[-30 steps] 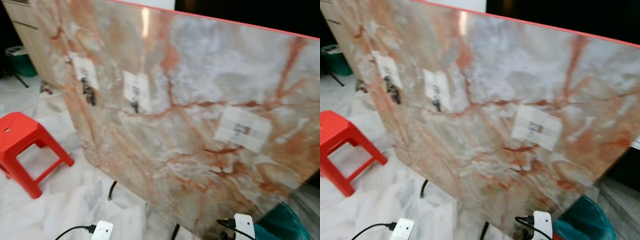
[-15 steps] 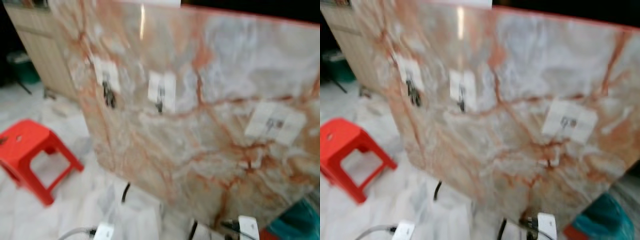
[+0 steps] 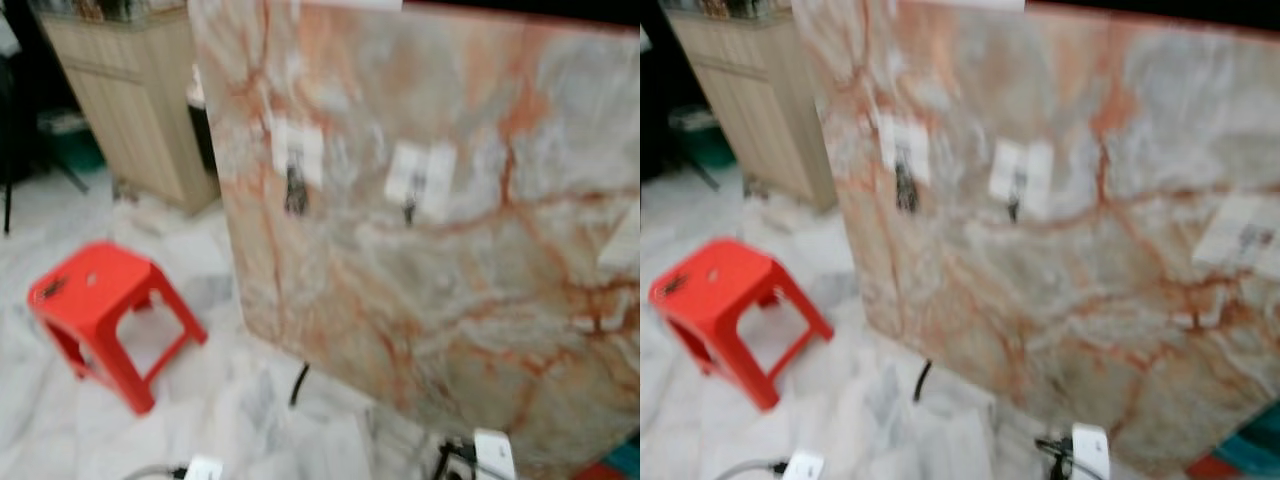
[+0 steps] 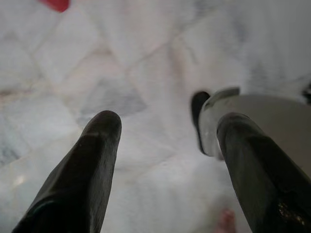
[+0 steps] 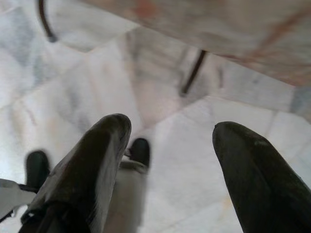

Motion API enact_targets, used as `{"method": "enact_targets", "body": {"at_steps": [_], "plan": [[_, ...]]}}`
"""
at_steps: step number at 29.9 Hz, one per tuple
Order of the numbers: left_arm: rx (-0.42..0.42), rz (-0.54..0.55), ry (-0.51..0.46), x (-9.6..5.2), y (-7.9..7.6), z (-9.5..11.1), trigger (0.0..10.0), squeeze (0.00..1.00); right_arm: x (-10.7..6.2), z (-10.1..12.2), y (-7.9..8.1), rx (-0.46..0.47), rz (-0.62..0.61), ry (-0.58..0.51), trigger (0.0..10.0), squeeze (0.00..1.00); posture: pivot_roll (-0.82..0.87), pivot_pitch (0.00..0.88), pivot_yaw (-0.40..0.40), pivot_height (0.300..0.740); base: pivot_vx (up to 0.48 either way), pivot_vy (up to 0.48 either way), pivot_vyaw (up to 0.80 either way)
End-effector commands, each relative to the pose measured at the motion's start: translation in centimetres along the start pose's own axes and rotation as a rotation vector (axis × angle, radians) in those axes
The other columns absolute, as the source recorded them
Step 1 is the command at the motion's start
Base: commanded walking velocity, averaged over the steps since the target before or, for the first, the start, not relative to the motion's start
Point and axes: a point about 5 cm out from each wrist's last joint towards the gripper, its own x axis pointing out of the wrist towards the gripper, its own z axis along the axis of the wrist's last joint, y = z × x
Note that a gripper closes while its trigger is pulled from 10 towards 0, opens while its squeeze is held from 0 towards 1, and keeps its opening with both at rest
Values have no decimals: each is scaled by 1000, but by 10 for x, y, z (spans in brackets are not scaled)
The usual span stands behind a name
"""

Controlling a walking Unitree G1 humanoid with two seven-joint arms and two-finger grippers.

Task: Hang keys on a hook

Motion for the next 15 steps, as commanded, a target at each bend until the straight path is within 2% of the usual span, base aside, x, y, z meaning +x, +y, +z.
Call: {"method": "enact_targets", "body": {"at_steps": [1, 10, 15], "plan": [[-6, 6, 28, -1, 5, -8, 10000, 0, 1, 3, 7, 12, 16, -12, 10000, 0, 7, 0, -43, 740, 0, 480, 0], [-4, 4, 27, -1, 6, -8, 10000, 0, 1, 3, 8, 7, 20, -12, 10000, 0, 1, 0, -37, 740, 0, 480, 0], [32, -12, 37, -2, 6, -13, 10000, 0, 0, -2, 9, 4, 25, -4, 10000, 0, -8, 0, -15, 740, 0, 480, 0]]}}
